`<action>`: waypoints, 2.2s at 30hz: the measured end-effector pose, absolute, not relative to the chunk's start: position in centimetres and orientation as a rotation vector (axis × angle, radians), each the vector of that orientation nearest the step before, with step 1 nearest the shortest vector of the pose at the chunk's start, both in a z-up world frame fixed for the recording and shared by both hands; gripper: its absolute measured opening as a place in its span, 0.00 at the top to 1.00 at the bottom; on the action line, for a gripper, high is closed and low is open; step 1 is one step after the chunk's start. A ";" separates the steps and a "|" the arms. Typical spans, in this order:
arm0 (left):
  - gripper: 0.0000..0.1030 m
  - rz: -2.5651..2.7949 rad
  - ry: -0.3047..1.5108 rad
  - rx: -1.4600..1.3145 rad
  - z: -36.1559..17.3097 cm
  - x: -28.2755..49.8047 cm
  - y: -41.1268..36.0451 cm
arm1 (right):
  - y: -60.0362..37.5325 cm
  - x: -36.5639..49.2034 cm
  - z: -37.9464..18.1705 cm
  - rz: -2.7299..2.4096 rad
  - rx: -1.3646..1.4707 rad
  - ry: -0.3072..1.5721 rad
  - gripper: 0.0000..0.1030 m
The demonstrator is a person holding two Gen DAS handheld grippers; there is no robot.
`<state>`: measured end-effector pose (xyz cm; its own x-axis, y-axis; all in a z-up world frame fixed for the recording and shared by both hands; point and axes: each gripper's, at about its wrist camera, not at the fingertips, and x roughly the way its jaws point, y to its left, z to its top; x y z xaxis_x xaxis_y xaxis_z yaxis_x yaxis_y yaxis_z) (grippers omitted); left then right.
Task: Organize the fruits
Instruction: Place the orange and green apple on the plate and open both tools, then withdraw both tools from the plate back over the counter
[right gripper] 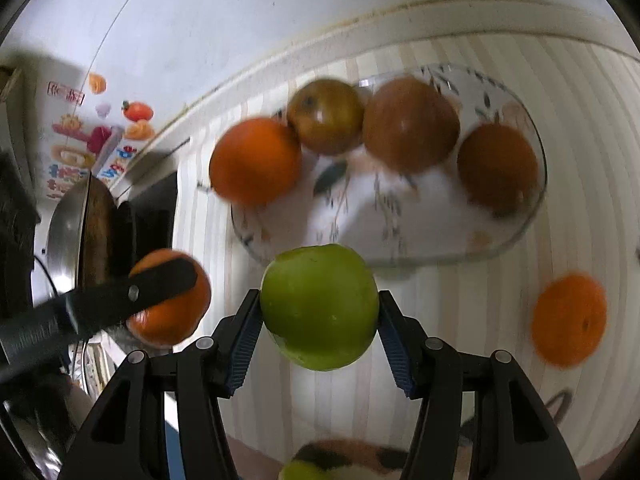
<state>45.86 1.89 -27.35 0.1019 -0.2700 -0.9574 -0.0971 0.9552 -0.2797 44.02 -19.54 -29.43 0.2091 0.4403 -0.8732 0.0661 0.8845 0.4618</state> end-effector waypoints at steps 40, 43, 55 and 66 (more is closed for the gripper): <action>0.15 0.008 1.272 -0.046 -23.1 42.3 -1.2 | -21.4 42.4 -25.5 0.038 0.144 1.302 0.04; 0.15 0.001 1.237 -0.014 -21.8 40.3 -1.4 | -21.6 40.7 -23.3 0.023 0.119 1.259 0.04; 0.15 -0.022 1.113 0.010 -16.7 33.5 -1.9 | -21.6 34.3 -15.7 0.026 0.118 1.126 0.04; 0.15 -0.053 1.025 0.003 -12.1 29.9 -1.8 | -21.5 30.3 -11.0 0.010 0.149 1.043 0.04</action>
